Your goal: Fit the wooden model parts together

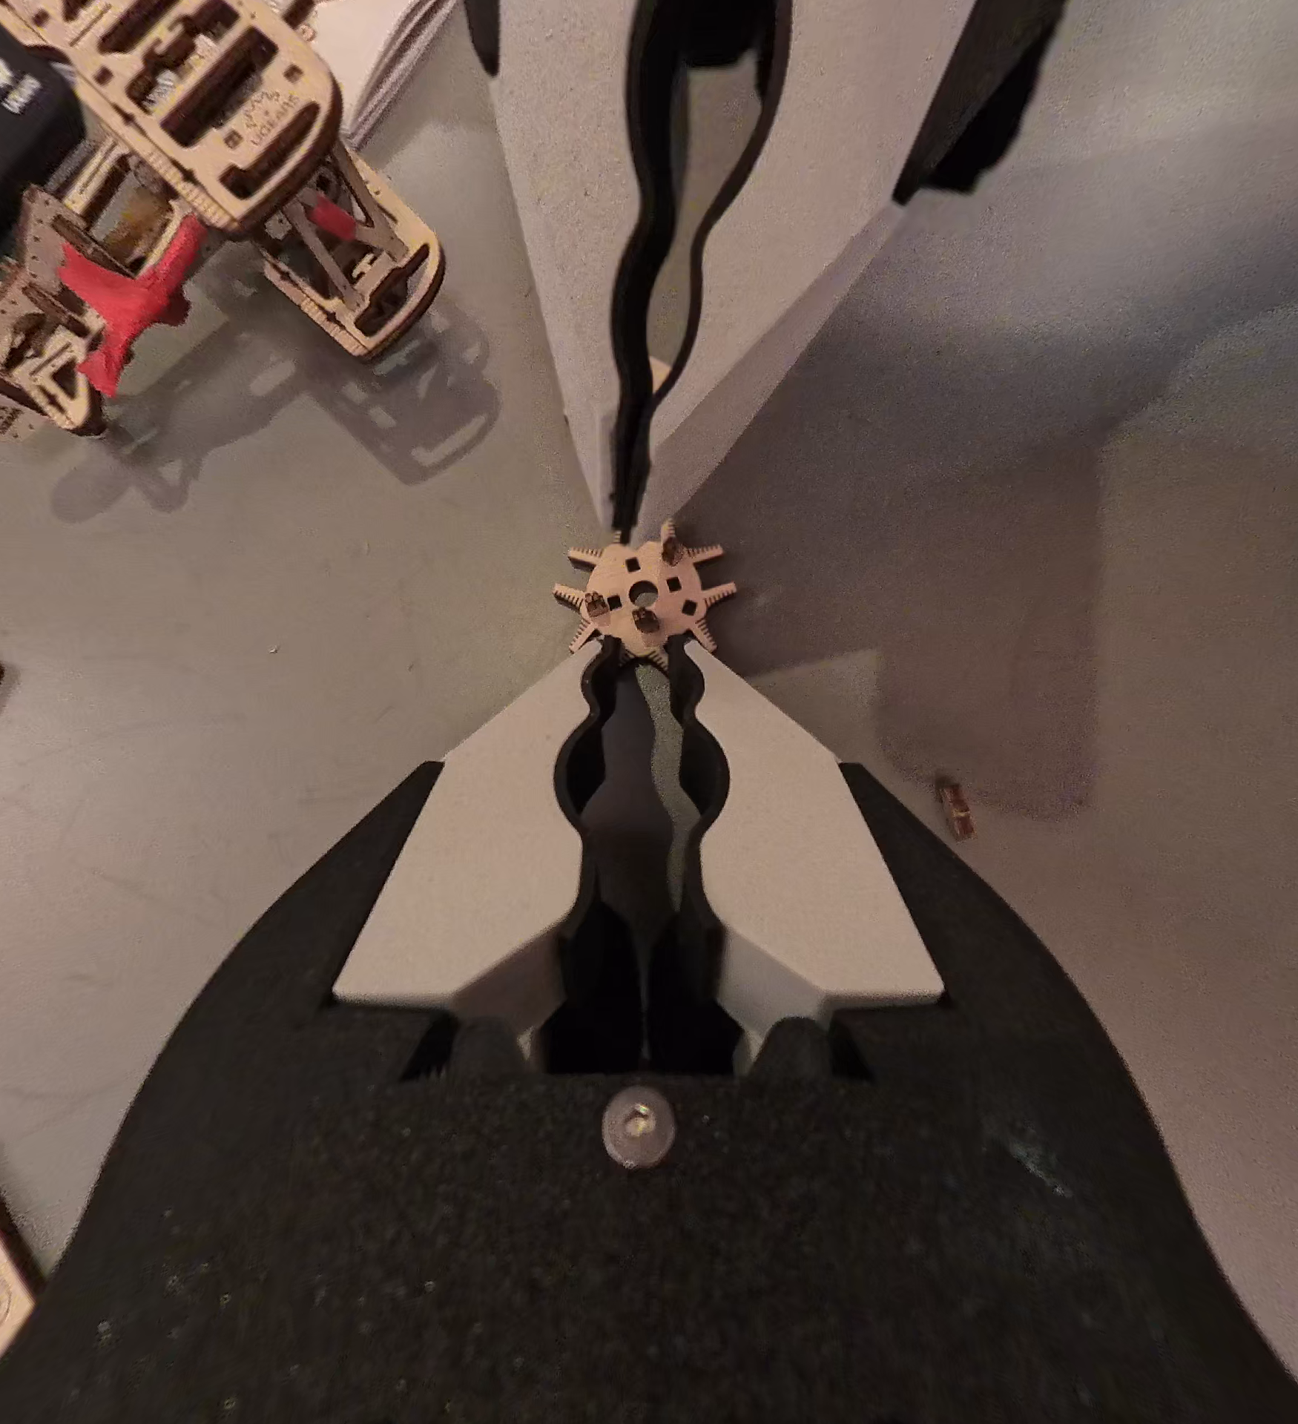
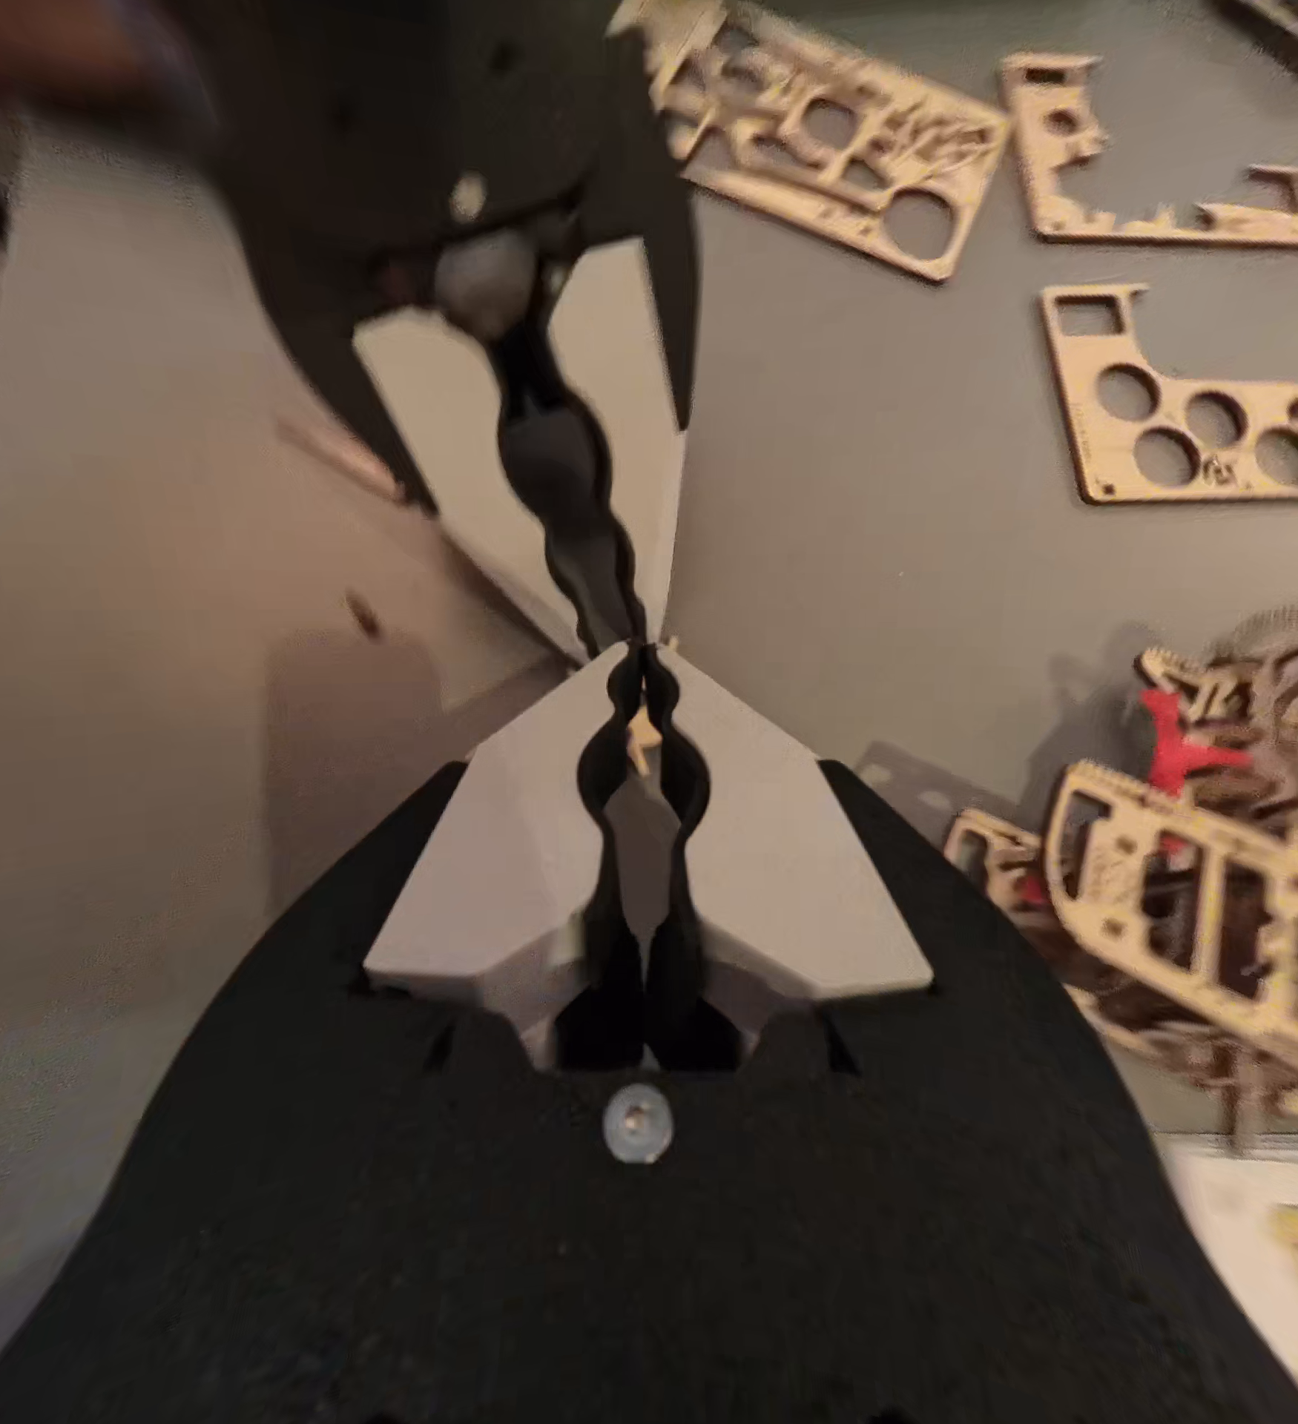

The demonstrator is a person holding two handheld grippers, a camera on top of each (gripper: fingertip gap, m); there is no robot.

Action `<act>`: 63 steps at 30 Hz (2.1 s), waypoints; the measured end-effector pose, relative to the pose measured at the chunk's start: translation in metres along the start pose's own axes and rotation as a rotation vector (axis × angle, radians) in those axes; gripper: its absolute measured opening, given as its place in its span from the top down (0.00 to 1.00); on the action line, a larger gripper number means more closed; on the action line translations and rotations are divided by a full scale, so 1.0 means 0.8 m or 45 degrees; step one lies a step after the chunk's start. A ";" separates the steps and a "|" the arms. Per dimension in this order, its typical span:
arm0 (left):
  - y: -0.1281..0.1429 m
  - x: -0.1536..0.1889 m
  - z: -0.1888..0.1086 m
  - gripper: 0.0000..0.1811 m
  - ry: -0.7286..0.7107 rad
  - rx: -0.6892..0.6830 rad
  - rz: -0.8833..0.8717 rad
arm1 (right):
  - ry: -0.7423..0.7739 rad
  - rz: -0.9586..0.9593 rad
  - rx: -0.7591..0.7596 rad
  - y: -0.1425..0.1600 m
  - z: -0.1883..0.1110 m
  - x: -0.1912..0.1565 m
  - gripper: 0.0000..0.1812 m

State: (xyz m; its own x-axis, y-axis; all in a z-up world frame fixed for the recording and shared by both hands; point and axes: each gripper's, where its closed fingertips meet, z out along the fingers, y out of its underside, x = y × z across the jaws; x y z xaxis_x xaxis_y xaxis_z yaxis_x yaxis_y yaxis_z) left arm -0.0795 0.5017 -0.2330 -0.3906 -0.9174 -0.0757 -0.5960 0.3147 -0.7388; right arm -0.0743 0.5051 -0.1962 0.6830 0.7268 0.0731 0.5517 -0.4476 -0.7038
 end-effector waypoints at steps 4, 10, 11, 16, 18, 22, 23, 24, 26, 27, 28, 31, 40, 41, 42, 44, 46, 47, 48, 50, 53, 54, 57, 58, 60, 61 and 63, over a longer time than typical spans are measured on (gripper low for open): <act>0.001 0.003 -0.001 0.93 0.042 0.004 0.052 | -0.147 -0.268 -0.081 0.004 0.001 -0.012 0.94; 0.000 0.007 -0.001 0.94 0.072 0.006 0.064 | -0.249 -0.428 -0.107 0.006 0.010 -0.019 0.94; 0.000 0.008 -0.002 0.94 0.073 0.007 0.068 | -0.261 -0.429 -0.122 0.010 0.012 -0.016 0.94; 0.001 0.009 -0.002 0.94 0.074 0.007 0.075 | -0.373 -0.416 -0.136 0.018 0.021 -0.021 0.92; 0.001 0.009 -0.002 0.94 0.077 0.008 0.078 | -0.348 -0.450 -0.162 0.022 0.027 -0.015 0.93; 0.000 0.010 -0.002 0.94 0.080 0.008 0.084 | -0.421 -0.462 -0.198 0.026 0.029 -0.020 0.96; 0.001 0.010 -0.002 0.94 0.080 0.008 0.084 | -0.429 -0.463 -0.204 0.026 0.029 -0.020 0.96; 0.001 0.010 -0.002 0.94 0.080 0.008 0.084 | -0.430 -0.477 -0.208 0.026 0.029 -0.019 0.97; 0.001 0.010 -0.002 0.94 0.080 0.008 0.084 | -0.434 -0.502 -0.216 0.026 0.030 -0.019 0.97; 0.000 0.010 -0.002 0.94 0.081 0.008 0.083 | -0.438 -0.515 -0.223 0.026 0.030 -0.019 0.97; 0.001 0.010 -0.002 0.94 0.082 0.008 0.083 | -0.440 -0.535 -0.233 0.026 0.030 -0.019 0.97; 0.000 0.010 -0.002 0.94 0.083 0.008 0.081 | -0.440 -0.585 -0.285 0.027 0.030 -0.019 0.97; 0.000 0.009 -0.002 0.93 0.085 0.007 0.072 | -0.299 -0.707 -0.313 0.028 0.028 -0.020 0.98; 0.000 0.009 -0.002 0.93 0.084 0.008 0.073 | -0.281 -0.719 -0.299 0.028 0.028 -0.020 0.98; 0.001 0.009 -0.002 0.93 0.083 0.008 0.075 | -0.270 -0.719 -0.284 0.028 0.028 -0.020 0.98; 0.000 0.010 -0.002 0.94 0.082 0.008 0.080 | -0.286 -0.700 -0.261 0.028 0.028 -0.020 0.98; 0.001 0.010 -0.002 0.94 0.081 0.008 0.082 | -0.313 -0.677 -0.250 0.027 0.029 -0.020 0.98; 0.000 0.010 -0.001 0.94 0.080 0.008 0.084 | -0.316 -0.661 -0.243 0.027 0.029 -0.020 0.98; 0.001 0.010 -0.001 0.94 0.079 0.008 0.085 | -0.311 -0.640 -0.237 0.026 0.029 -0.020 0.98; 0.001 0.010 -0.001 0.93 0.077 0.008 0.087 | -0.295 -0.618 -0.224 0.026 0.027 -0.021 0.97; 0.001 0.010 -0.001 0.93 0.077 0.008 0.087 | -0.274 -0.626 -0.187 0.024 0.022 -0.020 0.97; 0.001 0.010 -0.001 0.93 0.077 0.008 0.087 | -0.267 -0.614 -0.156 0.020 0.019 -0.020 0.97; 0.001 0.010 -0.001 0.94 0.077 0.008 0.087 | -0.285 -0.568 -0.107 0.014 0.017 -0.023 0.99; 0.001 0.010 -0.001 0.94 0.078 0.008 0.086 | -0.294 -0.563 -0.115 0.016 0.018 -0.024 0.99; 0.001 0.010 -0.001 0.94 0.078 0.008 0.086 | -0.274 -0.569 -0.117 0.018 0.022 -0.021 1.00; 0.001 0.010 -0.001 0.94 0.079 0.008 0.085 | -0.271 -0.563 -0.095 0.015 0.022 -0.020 1.00; 0.001 0.010 -0.001 0.94 0.081 0.008 0.083 | -0.289 -0.542 -0.084 0.015 0.022 -0.020 1.00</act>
State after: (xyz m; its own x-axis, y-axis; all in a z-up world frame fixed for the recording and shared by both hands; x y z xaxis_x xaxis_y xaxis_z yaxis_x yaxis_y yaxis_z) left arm -0.0835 0.4951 -0.2333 -0.4722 -0.8777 -0.0815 -0.5636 0.3717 -0.7377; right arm -0.0875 0.4972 -0.2183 0.2721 0.9446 0.1834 0.7938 -0.1126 -0.5977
